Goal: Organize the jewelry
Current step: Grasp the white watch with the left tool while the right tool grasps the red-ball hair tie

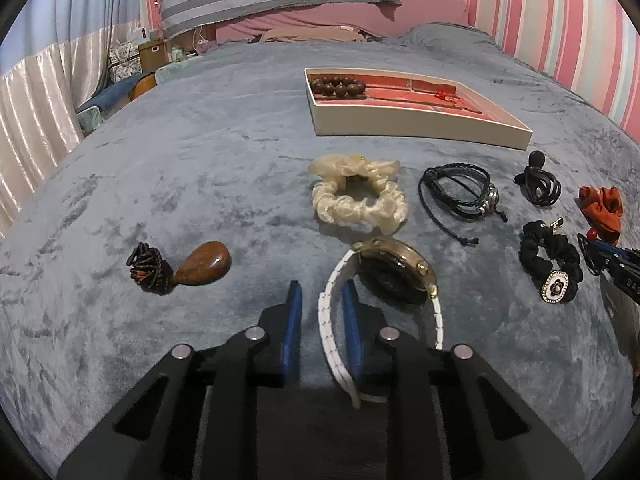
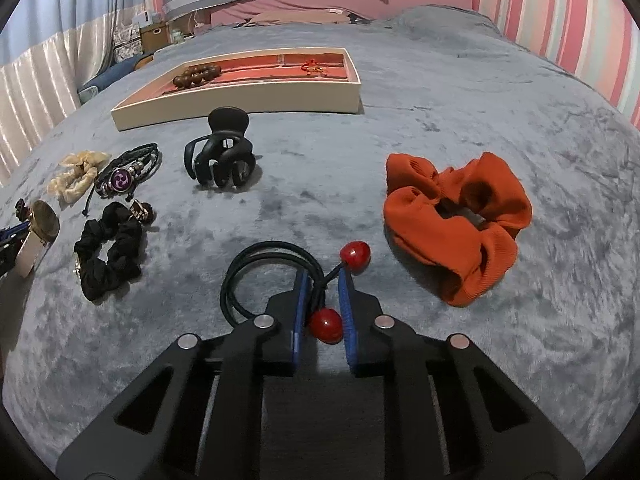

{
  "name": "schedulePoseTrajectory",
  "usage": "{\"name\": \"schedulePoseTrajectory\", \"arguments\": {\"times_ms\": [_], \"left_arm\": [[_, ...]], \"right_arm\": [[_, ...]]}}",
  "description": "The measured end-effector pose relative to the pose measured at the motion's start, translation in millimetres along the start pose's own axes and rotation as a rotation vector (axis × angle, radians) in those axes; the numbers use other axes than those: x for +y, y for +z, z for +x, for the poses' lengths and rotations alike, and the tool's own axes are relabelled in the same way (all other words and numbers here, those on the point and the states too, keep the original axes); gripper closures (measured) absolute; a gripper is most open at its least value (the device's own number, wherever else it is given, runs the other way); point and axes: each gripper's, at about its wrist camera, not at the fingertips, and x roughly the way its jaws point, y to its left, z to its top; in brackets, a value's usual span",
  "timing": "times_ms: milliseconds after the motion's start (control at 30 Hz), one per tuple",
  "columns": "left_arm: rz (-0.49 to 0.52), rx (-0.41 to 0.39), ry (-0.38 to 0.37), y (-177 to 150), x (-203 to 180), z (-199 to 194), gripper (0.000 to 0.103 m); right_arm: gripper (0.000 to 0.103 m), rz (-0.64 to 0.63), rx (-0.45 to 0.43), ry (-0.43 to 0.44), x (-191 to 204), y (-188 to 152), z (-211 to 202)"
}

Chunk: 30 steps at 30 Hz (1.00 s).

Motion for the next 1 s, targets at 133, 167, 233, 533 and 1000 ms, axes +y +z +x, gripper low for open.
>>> {"name": "schedulePoseTrajectory", "arguments": {"times_ms": [133,167,233,533,1000], "left_arm": [[-0.008,-0.006,-0.018,-0.5,1.6,-2.0,0.090],[-0.009,-0.010,-0.020,-1.0,1.3,-3.2,0.092],[-0.012,-0.018,-0.023,-2.0,2.1,-5.4,0.093],[-0.029,-0.054,-0.034,-3.1,5.6,-15.8,0.094],[-0.039,-0.096,-0.032,-2.7,2.8,-32.6,0.094]], "right_arm": [[0.090,0.009,-0.008,0.017,-1.7,0.0,-1.4],[0.090,0.013,-0.012,0.021,-2.5,-0.1,-2.3],[0.091,0.026,-0.025,0.033,-5.3,-0.4,-5.1],[0.096,0.041,-0.052,0.066,-7.7,1.0,-13.8],[0.096,0.088,-0.106,0.096,-16.7,0.1,-28.2]]}}
